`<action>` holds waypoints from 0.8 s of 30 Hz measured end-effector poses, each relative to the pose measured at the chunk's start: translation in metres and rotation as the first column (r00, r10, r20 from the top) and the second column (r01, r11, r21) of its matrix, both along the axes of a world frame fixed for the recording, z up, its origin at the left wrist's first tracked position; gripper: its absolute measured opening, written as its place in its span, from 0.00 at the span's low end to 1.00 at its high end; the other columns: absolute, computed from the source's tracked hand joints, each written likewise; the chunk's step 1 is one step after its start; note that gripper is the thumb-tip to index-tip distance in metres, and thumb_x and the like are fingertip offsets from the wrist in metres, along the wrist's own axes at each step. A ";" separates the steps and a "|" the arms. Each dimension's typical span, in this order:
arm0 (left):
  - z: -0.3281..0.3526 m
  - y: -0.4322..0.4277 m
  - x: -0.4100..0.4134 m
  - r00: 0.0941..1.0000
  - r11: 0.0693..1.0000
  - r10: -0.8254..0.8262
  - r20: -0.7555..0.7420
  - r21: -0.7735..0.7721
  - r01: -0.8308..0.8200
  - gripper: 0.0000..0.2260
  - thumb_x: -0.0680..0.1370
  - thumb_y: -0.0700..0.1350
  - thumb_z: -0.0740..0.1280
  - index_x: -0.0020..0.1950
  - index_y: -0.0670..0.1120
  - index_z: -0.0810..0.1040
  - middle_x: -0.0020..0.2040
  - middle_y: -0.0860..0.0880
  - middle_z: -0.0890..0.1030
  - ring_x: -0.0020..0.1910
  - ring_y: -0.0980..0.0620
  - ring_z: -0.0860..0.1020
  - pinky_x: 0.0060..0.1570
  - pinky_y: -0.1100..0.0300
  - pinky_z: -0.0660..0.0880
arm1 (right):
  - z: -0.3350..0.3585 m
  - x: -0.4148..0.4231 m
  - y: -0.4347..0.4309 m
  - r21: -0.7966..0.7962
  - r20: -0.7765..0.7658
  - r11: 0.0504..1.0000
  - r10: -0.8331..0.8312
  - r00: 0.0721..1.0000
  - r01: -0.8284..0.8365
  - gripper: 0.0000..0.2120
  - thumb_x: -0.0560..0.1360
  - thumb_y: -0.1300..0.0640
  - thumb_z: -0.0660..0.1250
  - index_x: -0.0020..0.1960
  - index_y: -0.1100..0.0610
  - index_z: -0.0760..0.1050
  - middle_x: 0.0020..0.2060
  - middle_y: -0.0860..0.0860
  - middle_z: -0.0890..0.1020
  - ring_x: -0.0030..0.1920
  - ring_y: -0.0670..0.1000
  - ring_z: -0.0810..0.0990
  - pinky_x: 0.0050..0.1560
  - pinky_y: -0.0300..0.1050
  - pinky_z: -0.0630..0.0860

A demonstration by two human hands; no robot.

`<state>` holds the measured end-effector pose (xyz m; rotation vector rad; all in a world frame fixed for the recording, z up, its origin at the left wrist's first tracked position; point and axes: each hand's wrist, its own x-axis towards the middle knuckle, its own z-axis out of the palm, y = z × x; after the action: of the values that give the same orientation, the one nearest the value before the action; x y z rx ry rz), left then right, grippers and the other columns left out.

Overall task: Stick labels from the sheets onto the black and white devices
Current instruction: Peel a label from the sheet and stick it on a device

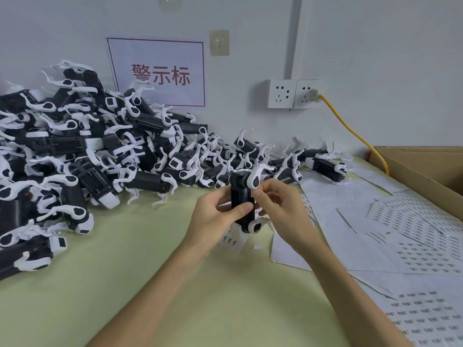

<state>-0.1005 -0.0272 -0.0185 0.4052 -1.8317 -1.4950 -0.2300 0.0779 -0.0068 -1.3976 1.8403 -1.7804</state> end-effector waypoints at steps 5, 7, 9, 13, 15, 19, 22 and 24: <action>0.000 0.000 0.000 1.000 0.999 0.014 0.013 -0.035 -0.014 0.13 0.72 0.47 0.75 0.56 0.53 0.84 0.53 0.54 0.87 0.56 0.54 0.84 0.62 0.50 0.79 | 0.000 0.000 -0.001 0.007 -0.007 1.000 -0.017 1.000 0.017 0.08 0.80 0.59 0.69 0.43 0.55 0.78 0.32 0.42 0.80 0.36 0.46 0.80 0.46 0.55 0.80; -0.001 -0.001 0.001 0.999 0.998 0.023 0.022 -0.064 -0.022 0.13 0.72 0.47 0.75 0.57 0.52 0.84 0.53 0.54 0.87 0.56 0.54 0.84 0.63 0.48 0.79 | -0.001 -0.001 -0.001 -0.001 0.004 1.000 -0.018 1.000 0.018 0.08 0.80 0.59 0.70 0.42 0.56 0.78 0.31 0.43 0.79 0.34 0.47 0.79 0.44 0.52 0.79; 0.000 -0.002 0.002 0.999 0.996 0.021 0.030 -0.092 -0.018 0.13 0.72 0.47 0.75 0.57 0.52 0.84 0.53 0.54 0.87 0.56 0.53 0.85 0.63 0.46 0.78 | -0.001 -0.003 0.000 -0.011 0.023 1.000 -0.017 1.000 0.017 0.10 0.79 0.58 0.72 0.39 0.55 0.78 0.30 0.44 0.78 0.33 0.47 0.76 0.40 0.46 0.75; 0.002 -0.005 0.005 1.000 0.995 -0.015 0.027 -0.102 0.018 0.14 0.73 0.45 0.74 0.59 0.50 0.84 0.54 0.52 0.87 0.57 0.50 0.84 0.62 0.50 0.78 | 0.000 -0.004 0.002 -0.013 0.088 0.999 -0.046 0.995 0.048 0.20 0.74 0.52 0.77 0.32 0.58 0.71 0.25 0.45 0.71 0.28 0.45 0.67 0.34 0.34 0.68; 0.003 -0.004 0.005 0.998 0.997 -0.066 0.012 -0.027 0.066 0.13 0.74 0.45 0.73 0.58 0.49 0.84 0.54 0.50 0.87 0.55 0.50 0.85 0.57 0.55 0.80 | 0.002 -0.003 0.003 -0.020 0.145 0.999 -0.031 0.989 0.034 0.23 0.70 0.45 0.77 0.32 0.58 0.69 0.25 0.49 0.69 0.28 0.46 0.66 0.32 0.33 0.67; 0.006 0.001 0.004 0.985 0.942 -0.170 -0.007 0.293 0.164 0.15 0.74 0.47 0.71 0.59 0.45 0.85 0.57 0.41 0.86 0.52 0.47 0.84 0.48 0.56 0.80 | 0.006 -0.001 0.003 -0.019 0.194 0.998 0.057 0.979 -0.055 0.20 0.78 0.46 0.69 0.35 0.59 0.73 0.28 0.49 0.75 0.29 0.44 0.71 0.31 0.31 0.68; 0.010 0.000 0.006 0.980 0.870 -0.194 -0.037 0.455 0.189 0.15 0.73 0.46 0.72 0.58 0.43 0.86 0.59 0.39 0.85 0.51 0.48 0.85 0.45 0.59 0.82 | 0.004 -0.006 0.003 -0.035 0.240 0.999 0.046 0.970 -0.039 0.18 0.84 0.52 0.64 0.38 0.59 0.77 0.31 0.47 0.78 0.31 0.45 0.74 0.35 0.32 0.69; 0.013 0.000 0.008 0.972 0.807 -0.220 -0.080 0.545 0.227 0.17 0.73 0.46 0.73 0.60 0.42 0.85 0.59 0.40 0.85 0.52 0.48 0.85 0.48 0.57 0.82 | 0.003 -0.007 0.002 -0.035 0.170 0.999 0.037 0.985 -0.032 0.11 0.81 0.56 0.67 0.42 0.58 0.81 0.35 0.44 0.82 0.36 0.45 0.77 0.40 0.34 0.72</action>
<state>-0.0924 -0.0272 -0.0057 0.4569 -1.4412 -2.1954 -0.2370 0.0803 -0.0034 -1.2376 1.6974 -1.8573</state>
